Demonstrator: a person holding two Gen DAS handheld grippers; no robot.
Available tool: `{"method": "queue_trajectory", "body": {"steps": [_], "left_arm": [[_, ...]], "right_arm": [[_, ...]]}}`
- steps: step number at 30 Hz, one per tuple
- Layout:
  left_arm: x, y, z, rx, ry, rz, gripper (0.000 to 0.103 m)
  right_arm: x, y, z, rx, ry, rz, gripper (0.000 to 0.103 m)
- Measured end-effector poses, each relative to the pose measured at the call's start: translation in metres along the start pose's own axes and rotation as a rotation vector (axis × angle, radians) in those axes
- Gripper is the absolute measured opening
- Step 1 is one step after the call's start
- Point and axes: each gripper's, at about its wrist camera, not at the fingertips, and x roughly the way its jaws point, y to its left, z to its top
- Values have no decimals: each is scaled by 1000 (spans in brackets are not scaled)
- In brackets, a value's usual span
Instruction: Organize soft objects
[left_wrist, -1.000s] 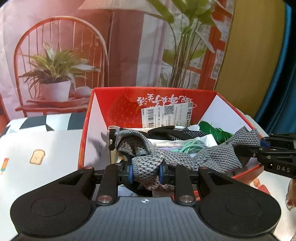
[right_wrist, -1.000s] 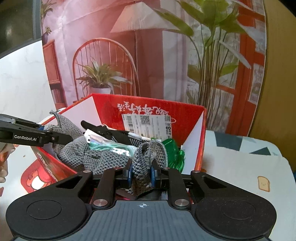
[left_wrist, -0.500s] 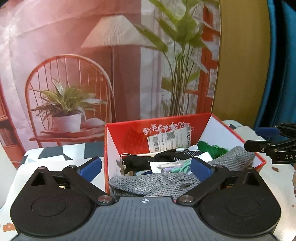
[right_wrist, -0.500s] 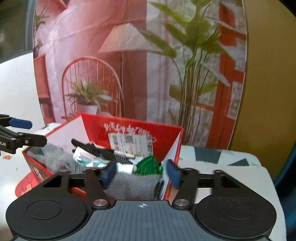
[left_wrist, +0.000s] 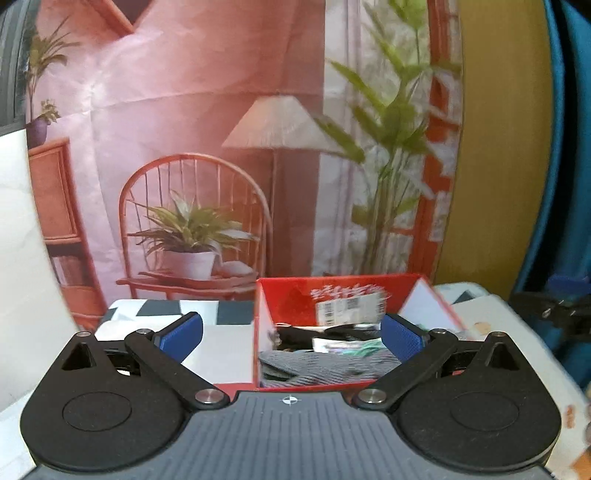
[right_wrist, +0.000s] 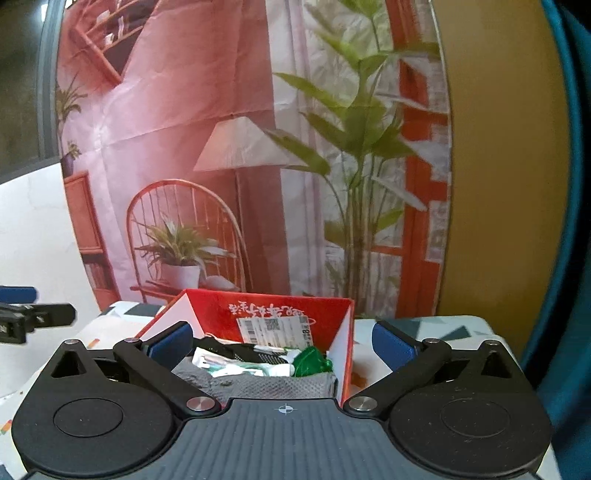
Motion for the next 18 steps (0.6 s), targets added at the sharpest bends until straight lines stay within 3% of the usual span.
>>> {"method": "queue_trajectory", "body": {"steps": [5, 12, 18], "left_arm": [[-64, -10, 9, 8, -69, 51, 103], [-147, -30, 11, 1, -125, 130, 103], [-189, -27, 6, -39, -129, 110, 103]], "right_arm": [[-54, 24, 11, -1, -32, 48, 103], [-129, 61, 27, -5, -107, 24, 103], [-178, 84, 30, -34, -118, 41, 103]]}}
